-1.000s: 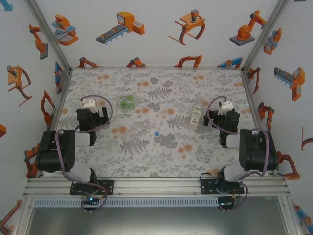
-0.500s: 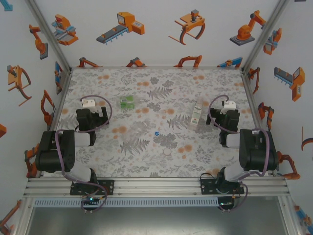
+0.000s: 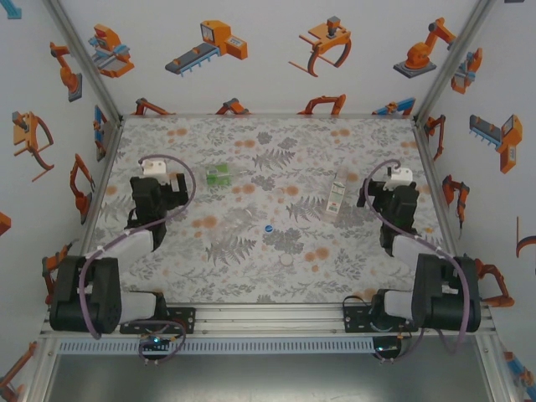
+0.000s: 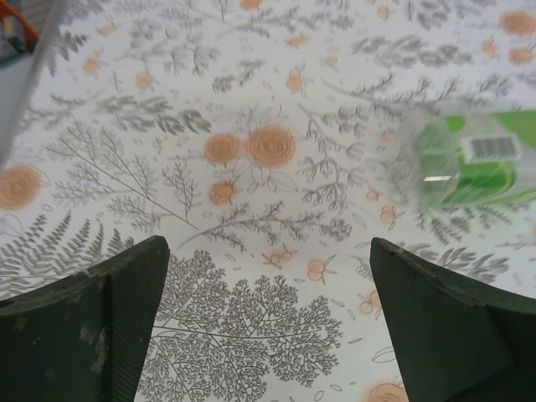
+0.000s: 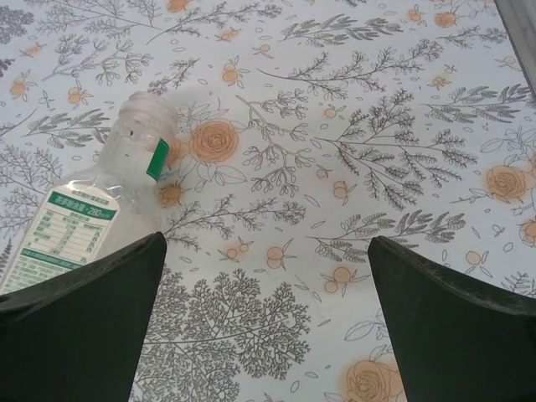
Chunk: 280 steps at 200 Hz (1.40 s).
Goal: Screw on the bottle caps
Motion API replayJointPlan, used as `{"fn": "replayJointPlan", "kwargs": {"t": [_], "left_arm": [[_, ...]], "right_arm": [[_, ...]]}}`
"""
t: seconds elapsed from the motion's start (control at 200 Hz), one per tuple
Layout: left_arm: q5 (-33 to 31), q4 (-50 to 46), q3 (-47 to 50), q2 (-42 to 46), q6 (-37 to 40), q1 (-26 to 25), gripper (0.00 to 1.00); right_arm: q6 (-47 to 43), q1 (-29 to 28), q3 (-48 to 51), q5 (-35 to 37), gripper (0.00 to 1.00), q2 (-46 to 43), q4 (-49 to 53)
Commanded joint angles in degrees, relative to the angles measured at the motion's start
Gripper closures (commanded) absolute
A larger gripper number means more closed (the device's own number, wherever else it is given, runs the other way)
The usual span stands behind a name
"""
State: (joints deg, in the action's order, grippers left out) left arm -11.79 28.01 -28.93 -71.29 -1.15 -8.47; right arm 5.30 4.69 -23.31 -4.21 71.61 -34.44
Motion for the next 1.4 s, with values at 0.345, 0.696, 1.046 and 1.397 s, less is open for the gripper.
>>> {"fn": "replayJointPlan", "kwargs": {"t": [0.345, 0.696, 1.046, 1.397], "left_arm": [[15.6, -53.4, -24.2, 9.1, -15.6, -1.6, 0.01], [18.3, -56.0, -26.2, 9.9, -6.5, 1.4, 0.01], [22.9, -55.6, -26.3, 10.6, -8.0, 4.0, 0.02], [25.1, -55.7, -25.4, 13.2, -9.2, 4.8, 0.02]], "right_arm": [[20.7, -5.1, -17.1, -1.4, 0.16, -4.3, 45.7], [26.7, -13.3, -30.1, 3.5, 0.24, 5.6, 57.4], [32.1, -19.2, -42.6, 15.9, 0.19, 17.6, 67.6], [32.6, -19.9, -47.7, 16.0, 0.17, 26.2, 68.6]]}}
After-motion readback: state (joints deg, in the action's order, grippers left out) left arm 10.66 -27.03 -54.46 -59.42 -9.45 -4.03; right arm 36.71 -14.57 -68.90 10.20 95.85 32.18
